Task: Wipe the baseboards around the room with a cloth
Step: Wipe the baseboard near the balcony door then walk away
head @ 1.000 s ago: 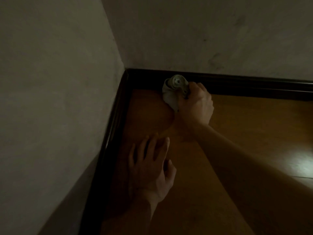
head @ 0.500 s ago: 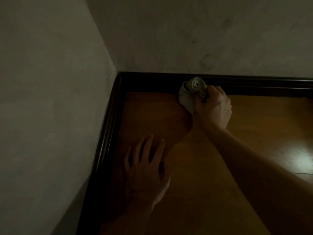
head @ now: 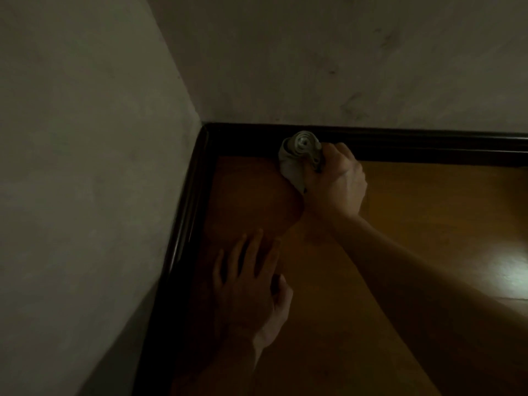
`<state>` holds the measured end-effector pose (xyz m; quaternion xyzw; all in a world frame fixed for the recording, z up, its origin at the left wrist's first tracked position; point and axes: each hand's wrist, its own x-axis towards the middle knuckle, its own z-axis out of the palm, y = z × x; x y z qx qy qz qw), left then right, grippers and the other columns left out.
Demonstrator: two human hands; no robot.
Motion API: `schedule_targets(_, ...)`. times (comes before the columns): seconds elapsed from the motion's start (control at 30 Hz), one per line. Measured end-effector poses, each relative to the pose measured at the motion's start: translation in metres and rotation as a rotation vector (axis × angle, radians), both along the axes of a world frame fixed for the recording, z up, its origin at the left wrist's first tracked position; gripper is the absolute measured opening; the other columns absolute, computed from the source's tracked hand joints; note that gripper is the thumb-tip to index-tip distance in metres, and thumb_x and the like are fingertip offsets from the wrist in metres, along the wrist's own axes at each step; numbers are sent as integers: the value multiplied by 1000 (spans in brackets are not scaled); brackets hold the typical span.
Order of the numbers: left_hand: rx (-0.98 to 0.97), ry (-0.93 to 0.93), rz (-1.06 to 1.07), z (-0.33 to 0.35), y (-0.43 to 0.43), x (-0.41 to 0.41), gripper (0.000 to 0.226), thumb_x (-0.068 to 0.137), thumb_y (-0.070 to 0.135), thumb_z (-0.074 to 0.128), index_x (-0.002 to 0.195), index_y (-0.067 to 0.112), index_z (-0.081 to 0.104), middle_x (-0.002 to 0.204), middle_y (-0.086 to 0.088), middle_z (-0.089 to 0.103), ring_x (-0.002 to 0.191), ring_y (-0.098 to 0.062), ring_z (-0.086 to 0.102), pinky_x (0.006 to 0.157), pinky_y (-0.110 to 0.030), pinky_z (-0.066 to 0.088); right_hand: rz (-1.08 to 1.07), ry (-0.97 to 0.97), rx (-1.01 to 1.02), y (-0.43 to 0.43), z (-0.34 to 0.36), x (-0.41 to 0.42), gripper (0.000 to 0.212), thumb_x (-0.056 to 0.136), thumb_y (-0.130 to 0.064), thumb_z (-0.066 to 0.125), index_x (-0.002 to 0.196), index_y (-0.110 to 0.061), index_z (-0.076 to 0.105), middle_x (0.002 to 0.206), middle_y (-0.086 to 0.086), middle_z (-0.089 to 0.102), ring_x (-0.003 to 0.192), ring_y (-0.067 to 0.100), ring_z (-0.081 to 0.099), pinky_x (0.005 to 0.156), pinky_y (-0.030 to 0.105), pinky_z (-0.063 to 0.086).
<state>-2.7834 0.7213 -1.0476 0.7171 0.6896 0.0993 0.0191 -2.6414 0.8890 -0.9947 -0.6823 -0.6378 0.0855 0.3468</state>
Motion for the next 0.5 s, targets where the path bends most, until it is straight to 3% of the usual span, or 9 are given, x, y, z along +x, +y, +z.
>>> schedule_targets(0.07, -10, 21, -3, -2, 0, -1, 70, 77, 39, 75, 143, 37, 53, 155, 1, 45, 141, -26, 40, 111, -55, 29, 32, -8, 6, 1, -1, -5, 44, 82, -54, 44, 81, -12, 57, 80, -2, 48, 65, 24, 51, 51, 25, 18)
schedule_targets(0.17, -18, -33, 17, 1, -1, 1, 64, 83, 45, 56, 145, 39, 46, 158, 4, 38, 144, -26, 36, 114, -54, 23, 28, -36, 8, 3, -3, 3, 29, 86, -41, 57, 83, -12, 57, 82, 0, 51, 69, 30, 57, 53, 25, 21)
schedule_targets(0.37, -25, -56, 14, 5, -1, 0, 63, 86, 46, 48, 148, 39, 43, 160, 7, 34, 146, -25, 33, 117, -54, 19, -180, -55, -18, -5, -4, 57, 23, 86, -33, 60, 91, -11, 62, 97, 11, 61, 90, 40, 59, 61, 35, 35)
schedule_targets(0.5, -34, -55, 24, 7, -3, 1, 63, 85, 46, 48, 148, 38, 44, 159, 5, 36, 145, -26, 34, 116, -57, 22, -255, -42, -29, -7, -3, 70, 24, 86, -32, 59, 96, -10, 64, 100, 12, 61, 93, 40, 59, 63, 40, 40)
